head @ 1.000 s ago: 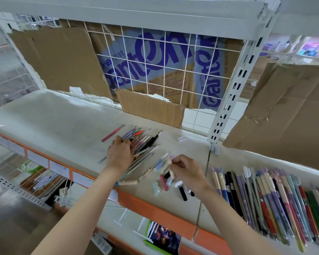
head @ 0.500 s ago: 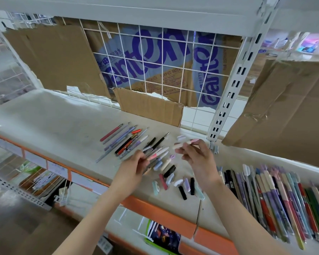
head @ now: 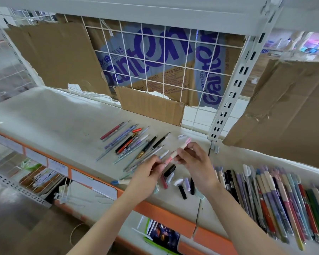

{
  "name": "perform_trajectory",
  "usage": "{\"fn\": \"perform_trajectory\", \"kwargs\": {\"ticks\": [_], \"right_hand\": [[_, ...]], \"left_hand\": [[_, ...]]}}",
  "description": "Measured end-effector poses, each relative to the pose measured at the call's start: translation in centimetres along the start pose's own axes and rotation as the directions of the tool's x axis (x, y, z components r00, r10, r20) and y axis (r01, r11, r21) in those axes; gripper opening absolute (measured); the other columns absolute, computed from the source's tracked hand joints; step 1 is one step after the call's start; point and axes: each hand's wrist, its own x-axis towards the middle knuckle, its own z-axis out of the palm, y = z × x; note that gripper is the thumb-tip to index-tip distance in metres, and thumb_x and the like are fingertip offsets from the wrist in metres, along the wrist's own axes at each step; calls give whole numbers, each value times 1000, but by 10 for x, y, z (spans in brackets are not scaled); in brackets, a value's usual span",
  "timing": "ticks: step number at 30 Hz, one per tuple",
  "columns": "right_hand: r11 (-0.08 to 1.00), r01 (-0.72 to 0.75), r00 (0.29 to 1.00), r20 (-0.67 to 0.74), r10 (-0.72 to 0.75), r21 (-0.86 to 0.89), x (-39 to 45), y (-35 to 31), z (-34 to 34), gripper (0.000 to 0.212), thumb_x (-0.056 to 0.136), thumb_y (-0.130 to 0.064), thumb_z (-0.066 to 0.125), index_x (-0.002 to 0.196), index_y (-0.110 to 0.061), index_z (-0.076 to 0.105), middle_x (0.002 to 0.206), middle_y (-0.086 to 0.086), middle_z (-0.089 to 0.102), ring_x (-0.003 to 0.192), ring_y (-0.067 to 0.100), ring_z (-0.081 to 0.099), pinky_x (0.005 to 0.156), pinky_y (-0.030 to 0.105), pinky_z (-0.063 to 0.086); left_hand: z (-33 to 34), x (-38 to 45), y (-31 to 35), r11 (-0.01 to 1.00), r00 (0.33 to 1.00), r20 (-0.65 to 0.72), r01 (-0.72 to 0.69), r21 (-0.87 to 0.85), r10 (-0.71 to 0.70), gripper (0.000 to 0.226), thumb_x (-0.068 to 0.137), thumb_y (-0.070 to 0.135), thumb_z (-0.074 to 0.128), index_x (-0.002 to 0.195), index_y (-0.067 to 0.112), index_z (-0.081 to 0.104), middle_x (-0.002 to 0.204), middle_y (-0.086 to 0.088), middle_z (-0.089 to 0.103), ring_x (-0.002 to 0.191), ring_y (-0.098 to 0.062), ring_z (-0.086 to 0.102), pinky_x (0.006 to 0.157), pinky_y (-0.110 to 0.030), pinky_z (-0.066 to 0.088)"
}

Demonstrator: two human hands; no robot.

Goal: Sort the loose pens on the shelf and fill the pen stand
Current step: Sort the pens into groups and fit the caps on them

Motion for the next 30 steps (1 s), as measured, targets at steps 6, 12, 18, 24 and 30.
{"fn": "perform_trajectory", "kwargs": {"ticks": [6, 12, 18, 24, 30], "right_hand": [[1000, -15, 1000, 18, 15, 3, -2, -9, -11, 10, 90, -5, 57, 82, -2, 52, 73, 14, 61, 64, 20, 57, 67, 28, 48], [993, 62, 998, -19, -64, -105, 2, -28, -22, 8, 92, -10, 57, 92, -11, 49, 68, 6, 67, 58, 15, 55, 59, 24, 46], [668, 60, 984, -70, -166, -742, -1, -27, -65, 22, 90, -20, 61, 106, -25, 46, 55, -2, 56, 47, -1, 51, 50, 7, 37], [371, -27, 999, -15, 35, -928, -7, -1, -75, 20, 90, -15, 53, 109, -12, 47, 80, 5, 62, 69, 21, 60, 62, 31, 49], [190, 40, 999, 35, -29, -981, -12, 0, -70, 19, 90, -13, 51, 108, -10, 44, 100, 2, 38, 87, 20, 47, 71, 27, 35]], "left_hand": [[14, -4, 18, 806, 952, 201, 302, -509, -230, 25, 99, 9, 42, 75, 10, 42, 51, 6, 42, 42, -9, 32, 42, -17, 22], [5, 10, 26, 967, 980, 171, 137, -216, -100, 16, 96, 18, 51, 86, 8, 57, 67, 5, 62, 52, -11, 55, 51, -24, 45], [-52, 3, -21, 822, 999, 50, -10, 570, -22, 9, 84, 17, 63, 93, 18, 62, 95, 3, 58, 86, -11, 53, 68, -18, 37], [-59, 1, -27, 669, 986, 131, -33, 743, -98, 17, 87, 20, 59, 104, 23, 61, 104, 6, 57, 98, -12, 53, 82, -25, 46], [-42, 14, -12, 901, 999, -27, 49, 430, -42, 4, 87, 22, 63, 91, 22, 61, 88, 9, 64, 83, -8, 60, 77, -25, 48]]}}
